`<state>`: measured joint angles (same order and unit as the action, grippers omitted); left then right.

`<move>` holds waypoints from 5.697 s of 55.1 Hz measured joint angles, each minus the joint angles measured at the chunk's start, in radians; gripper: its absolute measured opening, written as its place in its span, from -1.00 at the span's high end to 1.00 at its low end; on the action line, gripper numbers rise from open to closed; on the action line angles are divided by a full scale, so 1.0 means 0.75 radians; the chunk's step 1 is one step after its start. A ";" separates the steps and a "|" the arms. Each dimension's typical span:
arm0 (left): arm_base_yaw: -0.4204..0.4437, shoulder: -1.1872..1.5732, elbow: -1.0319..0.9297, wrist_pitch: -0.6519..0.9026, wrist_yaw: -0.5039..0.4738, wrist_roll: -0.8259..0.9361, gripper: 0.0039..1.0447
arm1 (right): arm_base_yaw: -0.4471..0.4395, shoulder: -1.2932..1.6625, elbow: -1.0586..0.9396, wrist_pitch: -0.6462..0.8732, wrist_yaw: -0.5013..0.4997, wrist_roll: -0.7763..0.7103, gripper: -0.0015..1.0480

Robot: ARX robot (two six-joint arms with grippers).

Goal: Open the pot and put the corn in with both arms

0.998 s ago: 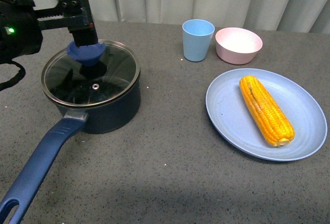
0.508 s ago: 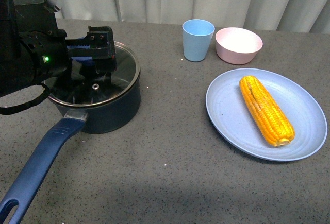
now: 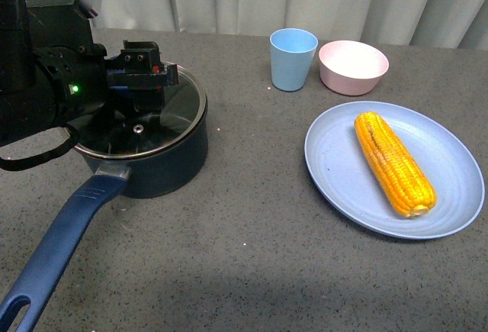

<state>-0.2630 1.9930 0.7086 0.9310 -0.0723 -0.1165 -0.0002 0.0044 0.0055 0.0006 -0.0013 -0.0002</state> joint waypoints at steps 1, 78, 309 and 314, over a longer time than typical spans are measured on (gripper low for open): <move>0.000 -0.006 0.000 -0.005 0.003 0.000 -0.19 | 0.000 0.000 0.000 0.000 0.000 0.000 -0.82; 0.629 0.291 0.010 0.219 0.151 0.007 -0.18 | 0.000 0.000 0.000 0.000 0.000 0.000 -0.82; 0.351 -2.650 -0.919 -1.239 0.097 0.145 0.64 | -0.003 0.023 0.023 -0.070 -0.028 -0.038 -0.82; 0.351 -2.651 -0.919 -1.239 0.097 0.145 0.27 | 0.008 0.251 0.089 -0.144 -0.059 -0.140 -0.82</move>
<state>0.0006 0.0048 0.0196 0.0021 0.0002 -0.0074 0.0055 0.1928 0.0719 -0.1078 -0.0456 -0.1051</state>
